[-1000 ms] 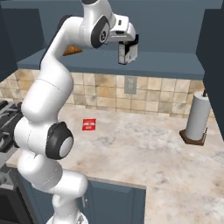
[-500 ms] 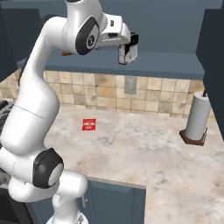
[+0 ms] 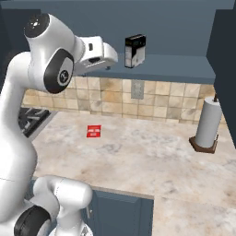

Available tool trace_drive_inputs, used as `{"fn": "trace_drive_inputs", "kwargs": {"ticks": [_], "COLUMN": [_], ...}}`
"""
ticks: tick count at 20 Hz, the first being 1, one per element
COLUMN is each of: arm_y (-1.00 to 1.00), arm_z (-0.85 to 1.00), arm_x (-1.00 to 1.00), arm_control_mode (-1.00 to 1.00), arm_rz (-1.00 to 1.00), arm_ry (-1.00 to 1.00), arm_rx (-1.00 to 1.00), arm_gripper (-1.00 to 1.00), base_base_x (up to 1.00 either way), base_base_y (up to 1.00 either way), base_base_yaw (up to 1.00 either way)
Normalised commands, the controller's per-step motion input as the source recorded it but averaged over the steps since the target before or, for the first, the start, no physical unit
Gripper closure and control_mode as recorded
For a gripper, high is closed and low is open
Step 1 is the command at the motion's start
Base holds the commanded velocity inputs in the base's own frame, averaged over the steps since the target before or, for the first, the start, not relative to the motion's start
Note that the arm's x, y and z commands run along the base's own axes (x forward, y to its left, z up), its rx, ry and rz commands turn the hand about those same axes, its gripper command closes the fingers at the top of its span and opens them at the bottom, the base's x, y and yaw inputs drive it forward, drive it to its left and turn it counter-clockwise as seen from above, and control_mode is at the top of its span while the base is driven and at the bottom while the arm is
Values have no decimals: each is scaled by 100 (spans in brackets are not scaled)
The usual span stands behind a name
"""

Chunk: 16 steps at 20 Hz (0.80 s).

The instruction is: Pick the cereal and yogurt from the counter and place them in the cabinets closest to them.

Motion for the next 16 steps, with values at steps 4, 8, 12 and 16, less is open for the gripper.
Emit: {"fn": "trace_drive_inputs", "kwargs": {"ticks": [4, 8, 12, 16], "arm_y": [34, 13, 1, 0], "arm_z": [-96, -83, -13, 0], "arm_x": [-44, -16, 0, 0], "arm_control_mode": [-100, -100, -100, -100], "arm_rz": [6, 0, 0, 0], "arm_ry": [0, 2, 0, 0], "arm_rx": [-22, -8, 0, 0], "arm_gripper": [-100, -100, -100, -100], "base_base_x": [0, 0, 0, 0], "base_base_y": [0, 0, 0, 0], "base_base_yaw": [0, 0, 0, 0]}}
